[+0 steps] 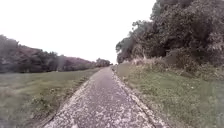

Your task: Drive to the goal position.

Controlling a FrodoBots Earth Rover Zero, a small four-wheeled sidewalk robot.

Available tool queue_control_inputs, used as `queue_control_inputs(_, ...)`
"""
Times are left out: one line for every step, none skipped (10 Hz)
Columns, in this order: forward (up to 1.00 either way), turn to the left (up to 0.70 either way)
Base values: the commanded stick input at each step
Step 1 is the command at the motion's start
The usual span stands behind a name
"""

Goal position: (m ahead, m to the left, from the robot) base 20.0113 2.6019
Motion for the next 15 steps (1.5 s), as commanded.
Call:
queue_control_inputs(0.05, 0.00)
queue_control_inputs(0.05, 0.00)
queue_control_inputs(0.05, 0.00)
queue_control_inputs(0.05, 0.00)
queue_control_inputs(0.06, 0.00)
queue_control_inputs(0.06, 0.00)
queue_control_inputs(0.06, 0.00)
queue_control_inputs(0.05, 0.00)
queue_control_inputs(0.05, 0.00)
queue_control_inputs(0.06, 0.00)
queue_control_inputs(0.05, 0.00)
queue_control_inputs(0.05, 0.00)
queue_control_inputs(0.05, 0.00)
queue_control_inputs(0.05, 0.00)
queue_control_inputs(0.05, 0.00)
